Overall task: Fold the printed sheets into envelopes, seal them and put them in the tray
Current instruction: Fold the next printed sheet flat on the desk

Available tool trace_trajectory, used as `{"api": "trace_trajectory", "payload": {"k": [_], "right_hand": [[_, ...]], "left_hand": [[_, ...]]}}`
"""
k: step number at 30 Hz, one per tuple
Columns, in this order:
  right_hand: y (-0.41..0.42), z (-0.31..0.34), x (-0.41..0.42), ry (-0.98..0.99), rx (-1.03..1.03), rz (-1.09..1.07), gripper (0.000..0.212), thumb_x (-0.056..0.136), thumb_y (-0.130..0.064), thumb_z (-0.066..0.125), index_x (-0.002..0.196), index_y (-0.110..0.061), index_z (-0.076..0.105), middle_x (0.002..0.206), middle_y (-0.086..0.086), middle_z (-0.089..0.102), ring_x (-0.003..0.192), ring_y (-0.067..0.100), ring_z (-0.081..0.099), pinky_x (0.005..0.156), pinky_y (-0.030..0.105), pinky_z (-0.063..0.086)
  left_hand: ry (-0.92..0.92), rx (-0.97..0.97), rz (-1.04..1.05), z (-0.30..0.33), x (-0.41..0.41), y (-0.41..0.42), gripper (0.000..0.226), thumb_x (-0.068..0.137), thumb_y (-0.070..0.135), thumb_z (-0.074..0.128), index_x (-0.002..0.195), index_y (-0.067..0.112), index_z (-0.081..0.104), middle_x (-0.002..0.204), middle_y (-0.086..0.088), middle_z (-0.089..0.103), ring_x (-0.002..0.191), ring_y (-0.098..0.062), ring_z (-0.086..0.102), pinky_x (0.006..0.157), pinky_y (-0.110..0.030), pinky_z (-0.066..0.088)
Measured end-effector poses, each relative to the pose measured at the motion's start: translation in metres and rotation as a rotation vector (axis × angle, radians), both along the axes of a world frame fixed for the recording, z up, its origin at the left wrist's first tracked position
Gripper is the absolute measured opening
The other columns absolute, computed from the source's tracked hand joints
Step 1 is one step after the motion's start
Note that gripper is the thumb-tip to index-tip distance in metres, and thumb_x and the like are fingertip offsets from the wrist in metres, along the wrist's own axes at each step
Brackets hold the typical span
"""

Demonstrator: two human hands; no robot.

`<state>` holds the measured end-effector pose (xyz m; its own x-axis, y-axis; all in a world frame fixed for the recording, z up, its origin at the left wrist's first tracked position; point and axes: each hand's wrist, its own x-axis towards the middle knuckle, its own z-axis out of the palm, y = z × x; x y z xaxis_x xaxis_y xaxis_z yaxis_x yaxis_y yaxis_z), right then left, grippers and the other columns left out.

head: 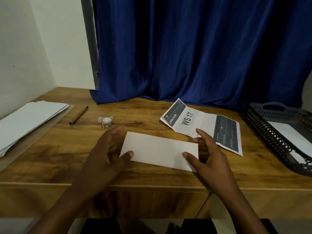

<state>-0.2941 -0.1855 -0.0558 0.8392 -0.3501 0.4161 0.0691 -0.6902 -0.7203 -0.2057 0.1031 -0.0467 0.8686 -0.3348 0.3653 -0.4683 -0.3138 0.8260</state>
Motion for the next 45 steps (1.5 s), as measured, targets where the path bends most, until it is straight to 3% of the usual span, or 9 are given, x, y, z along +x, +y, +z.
{"api": "trace_trajectory", "payload": {"k": [4,7,10,16,22,30,38,43,45], "right_hand": [[0.002,-0.005,-0.002,0.003,-0.204,-0.052,0.079,0.084,-0.046,0.076,0.149,-0.048,0.031,0.138,-0.035,0.039,0.121,-0.017,0.034,0.096,0.02,0.04],[0.005,-0.004,-0.005,0.007,-0.277,-0.035,0.067,0.089,-0.046,0.069,0.147,-0.042,0.037,0.151,-0.015,0.041,0.133,0.0,0.036,0.105,0.033,0.046],[0.015,0.003,-0.004,0.029,-0.34,0.011,0.055,0.096,-0.056,0.051,0.147,-0.045,0.034,0.154,-0.015,0.039,0.138,0.002,0.034,0.111,0.033,0.039],[0.065,0.011,0.019,0.233,-0.531,0.26,0.067,0.099,-0.062,0.02,0.159,-0.033,0.01,0.169,-0.009,0.007,0.154,0.007,-0.003,0.123,0.033,0.002],[0.07,0.006,0.027,0.426,-0.582,0.337,0.081,0.094,-0.075,0.012,0.161,-0.029,0.01,0.169,-0.007,0.002,0.153,0.004,-0.009,0.123,0.035,-0.009],[0.024,-0.004,-0.001,0.47,-0.656,0.238,0.099,0.08,-0.092,0.003,0.159,-0.034,-0.007,0.165,-0.017,-0.013,0.151,0.001,-0.015,0.123,0.033,-0.008],[0.026,0.0,-0.016,0.408,-0.634,0.15,0.099,0.077,-0.095,0.006,0.158,-0.039,0.008,0.167,-0.018,0.002,0.141,-0.009,-0.014,0.112,0.023,-0.014],[0.036,0.013,-0.027,0.414,-0.615,0.275,0.109,0.067,-0.1,0.027,0.155,-0.043,-0.001,0.162,-0.028,-0.006,0.105,-0.033,-0.046,0.105,0.023,-0.009],[0.042,0.016,-0.031,0.429,-0.649,0.292,0.111,0.064,-0.099,0.035,0.155,-0.046,0.001,0.163,-0.026,-0.004,0.117,-0.031,-0.036,0.11,0.031,-0.002]], "left_hand": [[-0.279,0.462,-0.115,-0.007,-0.009,-0.01,0.078,0.09,0.079,0.035,0.156,0.05,0.006,0.162,0.033,-0.006,0.151,0.005,-0.009,0.121,-0.032,0.012],[-0.422,0.815,-0.09,-0.01,-0.012,-0.022,0.085,0.089,0.085,0.009,0.156,0.04,-0.016,0.162,0.018,-0.03,0.148,-0.01,-0.032,0.123,-0.053,-0.005],[-0.4,0.919,-0.11,-0.011,-0.013,-0.026,0.09,0.083,0.089,-0.002,0.155,0.038,-0.022,0.158,0.017,-0.037,0.144,-0.011,-0.039,0.122,-0.056,-0.01],[-0.373,1.024,-0.132,-0.01,-0.012,-0.025,0.095,0.082,0.087,-0.008,0.157,0.03,-0.02,0.162,0.013,-0.029,0.146,-0.01,-0.035,0.123,-0.049,-0.013],[-0.376,1.053,-0.129,-0.01,-0.011,-0.024,0.099,0.079,0.084,-0.01,0.161,0.028,-0.006,0.166,0.011,-0.017,0.151,-0.009,-0.023,0.124,-0.046,-0.009],[-0.327,1.034,-0.128,-0.01,-0.011,-0.025,0.105,0.074,0.094,-0.009,0.158,0.032,-0.015,0.163,0.014,-0.023,0.148,-0.005,-0.028,0.124,-0.047,-0.01],[-0.326,1.035,-0.168,-0.005,-0.014,-0.02,0.104,0.073,0.094,-0.01,0.158,0.034,-0.015,0.161,0.016,-0.027,0.147,-0.005,-0.03,0.123,-0.045,-0.016],[-0.335,0.996,-0.227,-0.002,-0.015,-0.017,0.092,0.077,0.086,-0.017,0.157,0.039,-0.015,0.16,0.022,-0.028,0.14,0.005,-0.037,0.121,-0.038,-0.021],[-0.332,0.936,-0.23,-0.002,-0.016,-0.015,0.087,0.081,0.083,-0.016,0.156,0.042,-0.012,0.161,0.025,-0.024,0.141,0.007,-0.035,0.123,-0.038,-0.016]]}}
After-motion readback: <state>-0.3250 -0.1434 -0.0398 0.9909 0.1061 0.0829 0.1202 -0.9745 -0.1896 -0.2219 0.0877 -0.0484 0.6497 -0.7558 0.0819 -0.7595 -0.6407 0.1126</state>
